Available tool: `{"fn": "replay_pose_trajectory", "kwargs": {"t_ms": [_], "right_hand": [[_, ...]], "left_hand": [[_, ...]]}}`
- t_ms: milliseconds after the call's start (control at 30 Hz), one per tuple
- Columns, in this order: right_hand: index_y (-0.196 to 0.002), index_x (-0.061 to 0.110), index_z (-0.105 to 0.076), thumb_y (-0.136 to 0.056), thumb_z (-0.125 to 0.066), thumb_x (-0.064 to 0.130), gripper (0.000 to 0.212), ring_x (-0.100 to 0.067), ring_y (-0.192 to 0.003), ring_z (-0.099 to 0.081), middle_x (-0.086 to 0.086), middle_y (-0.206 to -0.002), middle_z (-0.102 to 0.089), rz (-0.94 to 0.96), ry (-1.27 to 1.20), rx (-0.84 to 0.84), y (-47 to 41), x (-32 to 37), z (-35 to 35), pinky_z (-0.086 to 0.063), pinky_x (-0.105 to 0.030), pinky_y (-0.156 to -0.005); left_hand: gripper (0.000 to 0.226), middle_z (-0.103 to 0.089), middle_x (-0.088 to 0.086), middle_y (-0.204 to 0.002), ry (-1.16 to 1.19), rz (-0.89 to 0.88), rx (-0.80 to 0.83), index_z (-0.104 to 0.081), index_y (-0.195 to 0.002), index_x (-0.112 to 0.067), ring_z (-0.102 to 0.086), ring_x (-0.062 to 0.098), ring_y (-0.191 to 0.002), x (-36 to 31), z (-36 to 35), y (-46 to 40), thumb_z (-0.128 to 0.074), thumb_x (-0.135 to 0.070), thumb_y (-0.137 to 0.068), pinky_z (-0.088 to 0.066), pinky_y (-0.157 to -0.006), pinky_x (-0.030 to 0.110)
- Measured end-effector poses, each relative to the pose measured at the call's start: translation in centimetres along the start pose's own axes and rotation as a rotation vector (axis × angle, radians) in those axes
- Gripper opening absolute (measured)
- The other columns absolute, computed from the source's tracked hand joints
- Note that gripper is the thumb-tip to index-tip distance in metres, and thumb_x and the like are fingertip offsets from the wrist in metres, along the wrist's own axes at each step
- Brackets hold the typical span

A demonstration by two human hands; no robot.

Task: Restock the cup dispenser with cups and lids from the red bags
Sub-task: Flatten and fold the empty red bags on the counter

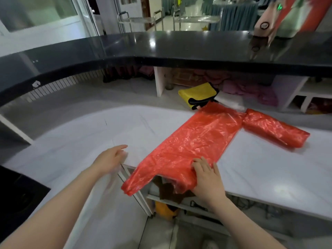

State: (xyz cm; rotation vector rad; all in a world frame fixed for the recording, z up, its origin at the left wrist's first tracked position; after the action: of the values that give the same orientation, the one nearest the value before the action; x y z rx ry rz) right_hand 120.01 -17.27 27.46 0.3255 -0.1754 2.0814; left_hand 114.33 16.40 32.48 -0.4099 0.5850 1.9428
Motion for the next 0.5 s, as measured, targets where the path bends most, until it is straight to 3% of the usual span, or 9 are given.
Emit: {"fn": "replay_pose_trajectory", "kwargs": {"t_ms": [100,233,333,367,433,500], "right_hand": [[-0.135,0.027,-0.045,-0.097,-0.043,0.036,0.039,-0.011,-0.147,-0.015,0.012,-0.152,-0.035,-0.04,-0.144,-0.043,0.4,-1.3,0.6,-0.004,-0.04,-0.119],[-0.143,0.024,-0.043,-0.102,-0.036,0.021,0.042,-0.014,-0.144,-0.024,0.005,-0.152,-0.038,-0.123,-0.367,-0.004,0.3,-2.4,1.7,-0.009,-0.027,-0.116],[-0.142,0.021,-0.046,-0.103,-0.034,0.022,0.041,-0.029,-0.129,-0.045,-0.006,-0.142,-0.05,-0.221,-0.426,0.053,0.2,-3.2,2.2,-0.032,-0.032,-0.103],[-0.136,0.018,-0.052,-0.103,-0.035,0.022,0.038,-0.03,-0.118,-0.052,-0.006,-0.13,-0.059,-0.241,-0.456,0.05,0.2,-3.4,2.6,-0.037,-0.032,-0.091],[-0.097,0.017,-0.067,-0.102,-0.039,0.022,0.028,-0.024,-0.093,-0.057,0.002,-0.093,-0.066,-0.277,-0.568,0.022,0.3,-3.8,3.1,-0.037,-0.029,-0.071],[-0.065,0.025,-0.055,-0.1,-0.044,0.019,0.037,-0.018,-0.077,-0.055,0.013,-0.07,-0.059,-0.32,-0.685,-0.023,0.5,-4.3,3.8,-0.036,-0.023,-0.062]], "left_hand": [[0.045,-0.055,-0.003,-0.136,-0.109,-0.072,0.074,-0.042,-0.139,-0.037,-0.053,0.014,-0.123,-0.3,-0.5,0.4,-0.05,-0.023,-0.097,-0.039,-0.1,0.028],[0.074,-0.034,-0.007,-0.152,-0.226,-0.208,0.199,-0.023,-0.148,-0.038,-0.035,0.014,-0.138,-2.0,-2.0,0.8,-0.059,-0.01,-0.09,-0.031,-0.109,0.026],[0.086,-0.026,-0.007,-0.156,-0.23,-0.27,0.259,-0.014,-0.15,-0.038,-0.029,0.013,-0.141,-3.7,-2.9,0.4,-0.065,-0.009,-0.087,-0.024,-0.11,0.023],[0.089,-0.025,-0.007,-0.156,-0.242,-0.299,0.257,-0.012,-0.149,-0.04,-0.029,0.013,-0.141,-4.3,-3.1,0.2,-0.065,-0.009,-0.086,-0.025,-0.109,0.022],[0.088,-0.025,-0.009,-0.156,-0.234,-0.37,0.227,-0.006,-0.145,-0.052,-0.032,0.013,-0.139,-5.6,-3.3,0.1,-0.066,-0.021,-0.088,-0.028,-0.106,0.022],[0.088,-0.026,-0.017,-0.152,-0.195,-0.466,0.216,0.0,-0.137,-0.063,-0.034,0.008,-0.137,-7.3,-3.5,0.2,-0.067,-0.037,-0.087,-0.028,-0.104,0.017]]}}
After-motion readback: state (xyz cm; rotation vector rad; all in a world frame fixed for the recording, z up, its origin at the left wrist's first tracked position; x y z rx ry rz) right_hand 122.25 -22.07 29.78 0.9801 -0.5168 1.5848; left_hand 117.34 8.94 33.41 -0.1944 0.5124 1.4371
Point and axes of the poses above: each hand's wrist, its own y-axis away from the middle knuckle, its own z-axis out of the back of the hand, x = y × z, the point moved 3 cm from there along -y, towards the middle knuckle
